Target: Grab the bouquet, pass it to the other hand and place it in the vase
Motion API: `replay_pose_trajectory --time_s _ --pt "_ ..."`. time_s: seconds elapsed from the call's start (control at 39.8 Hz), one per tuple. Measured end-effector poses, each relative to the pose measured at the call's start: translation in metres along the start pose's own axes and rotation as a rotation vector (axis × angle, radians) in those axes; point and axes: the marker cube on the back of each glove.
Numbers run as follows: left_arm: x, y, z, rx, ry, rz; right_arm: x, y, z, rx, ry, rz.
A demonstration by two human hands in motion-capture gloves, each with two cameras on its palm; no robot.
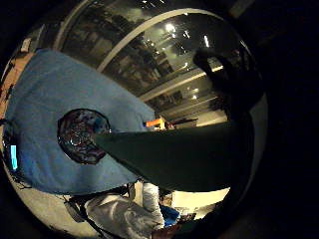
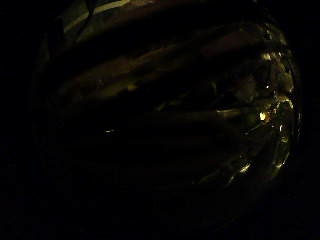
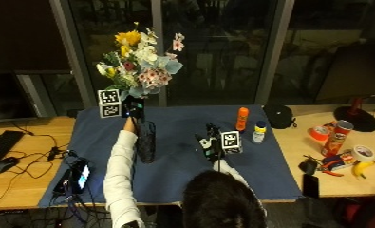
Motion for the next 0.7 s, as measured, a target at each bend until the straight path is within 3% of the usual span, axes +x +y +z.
replay_pose_trajectory --time_s 0.08,0.18,0.25,0.35,0.4,0.48,0.6,0.7 --pt "-0.003 -0.002 0.002 0.02 0.008 -0.008 -0.01 -0.003 0.0 -0.023 -0.083 -0.118" --pt "-0.007 -0.002 0.005 0.024 0.015 -0.024 -0.03 0.013 -0.007 -0.063 -0.071 0.047" --pt "-0.022 0.0 0.007 -0.018 0.008 -0.047 -0.035 0.016 -0.007 -0.083 -0.112 0.044" --pt "-0.103 0.014 0.001 -0.267 -0.131 -0.164 -0.028 0.016 -0.009 -0.106 -0.17 0.007" --pt "-0.161 0.034 -0.009 -0.403 -0.243 -0.265 -0.022 0.019 -0.012 -0.126 -0.184 0.044" --pt "-0.231 0.067 -0.027 -0.496 -0.316 -0.382 -0.01 0.025 -0.015 -0.151 -0.187 0.059" --pt "-0.264 0.111 -0.051 -0.496 -0.347 -0.386 0.021 0.033 -0.012 -0.197 -0.092 0.117" --pt "-0.271 0.125 -0.061 -0.466 -0.413 -0.355 0.034 0.043 -0.005 -0.277 -0.069 0.201"
